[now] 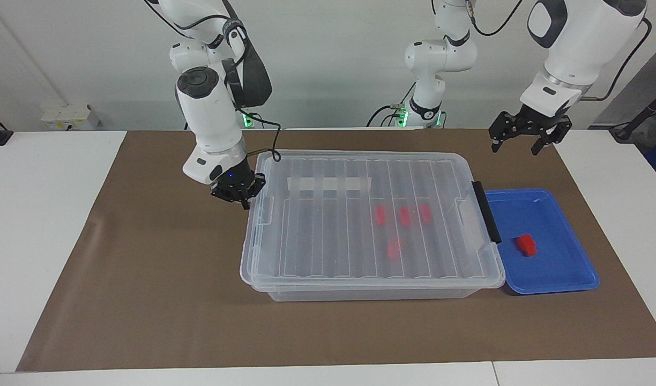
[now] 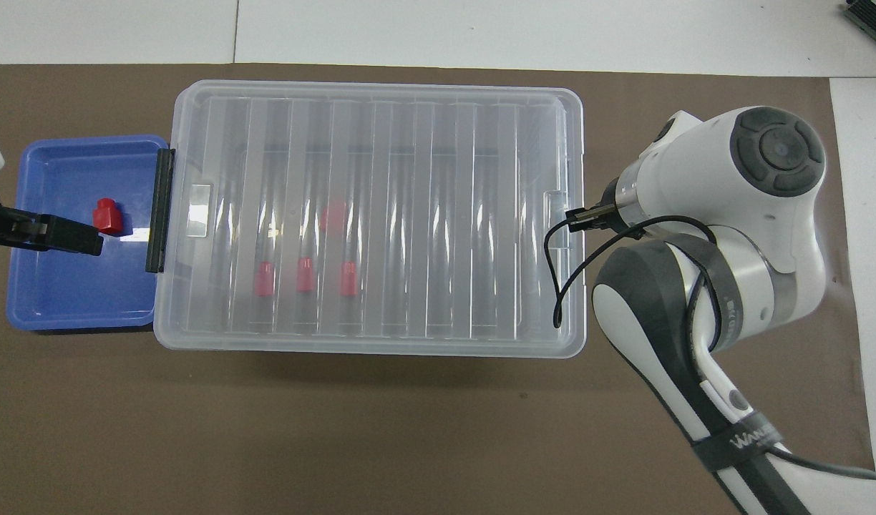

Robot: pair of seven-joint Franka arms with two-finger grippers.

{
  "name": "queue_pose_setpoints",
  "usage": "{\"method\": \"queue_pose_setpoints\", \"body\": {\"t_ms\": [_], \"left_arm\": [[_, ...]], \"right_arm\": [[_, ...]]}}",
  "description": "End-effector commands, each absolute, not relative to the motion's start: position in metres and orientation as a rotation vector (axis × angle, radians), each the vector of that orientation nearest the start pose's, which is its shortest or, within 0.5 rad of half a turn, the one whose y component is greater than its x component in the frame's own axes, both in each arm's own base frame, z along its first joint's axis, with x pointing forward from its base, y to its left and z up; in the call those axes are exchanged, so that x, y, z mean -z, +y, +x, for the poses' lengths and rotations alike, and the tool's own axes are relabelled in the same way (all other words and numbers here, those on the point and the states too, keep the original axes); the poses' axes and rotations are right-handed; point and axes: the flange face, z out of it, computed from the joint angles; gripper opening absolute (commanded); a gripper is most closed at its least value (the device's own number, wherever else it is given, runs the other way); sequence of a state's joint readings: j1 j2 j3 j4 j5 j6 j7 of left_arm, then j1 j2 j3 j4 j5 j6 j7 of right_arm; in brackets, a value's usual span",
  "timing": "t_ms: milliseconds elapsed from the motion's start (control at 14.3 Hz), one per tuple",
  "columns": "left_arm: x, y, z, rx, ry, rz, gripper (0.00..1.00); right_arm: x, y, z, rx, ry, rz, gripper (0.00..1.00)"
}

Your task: Place red block in blue tray from box

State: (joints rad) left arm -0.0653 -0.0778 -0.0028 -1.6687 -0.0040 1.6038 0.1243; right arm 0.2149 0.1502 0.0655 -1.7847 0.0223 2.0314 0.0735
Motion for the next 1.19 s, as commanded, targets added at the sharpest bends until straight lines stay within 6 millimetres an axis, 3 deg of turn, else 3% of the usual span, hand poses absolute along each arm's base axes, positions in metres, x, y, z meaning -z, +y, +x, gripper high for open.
{"method": "queue_pose_setpoints", "body": {"t_ms": [0, 210, 350, 490, 699, 839, 1119], "left_arm": [[-0.630, -0.057, 0.506, -0.048, 0.404, -3.090, 1.00], [-0.613, -0.069, 0.498, -0.107, 0.429, -3.082, 1.00], [-0.614, -0.071, 0.492, -0.102, 0.446, -3.080, 1.00], [-0.615, -0.070, 0.491, -0.098, 0.444, -3.081, 1.00], [-0.633, -0.063, 0.490, -0.010, 0.427, -3.086, 1.00], [-0.629, -0.063, 0.492, -0.022, 0.423, -3.087, 1.00], [-0.618, -0.044, 0.508, 0.011, 0.362, -3.101, 1.00]], "right_arm": [[-0.482, 0.174, 0.587, 0.125, -0.326, -3.042, 0.00], [-0.486, 0.173, 0.587, 0.134, -0.320, -3.039, 0.00], [-0.496, 0.165, 0.587, 0.158, -0.293, -3.040, 0.00], [-0.508, 0.147, 0.588, 0.185, -0.251, -3.043, 0.00], [-0.525, 0.124, 0.585, 0.195, -0.189, -3.051, 0.00], [-0.532, 0.108, 0.583, 0.182, -0.148, -3.063, 0.00], [-0.553, 0.083, 0.566, 0.115, -0.021, -3.104, 0.00]]}}
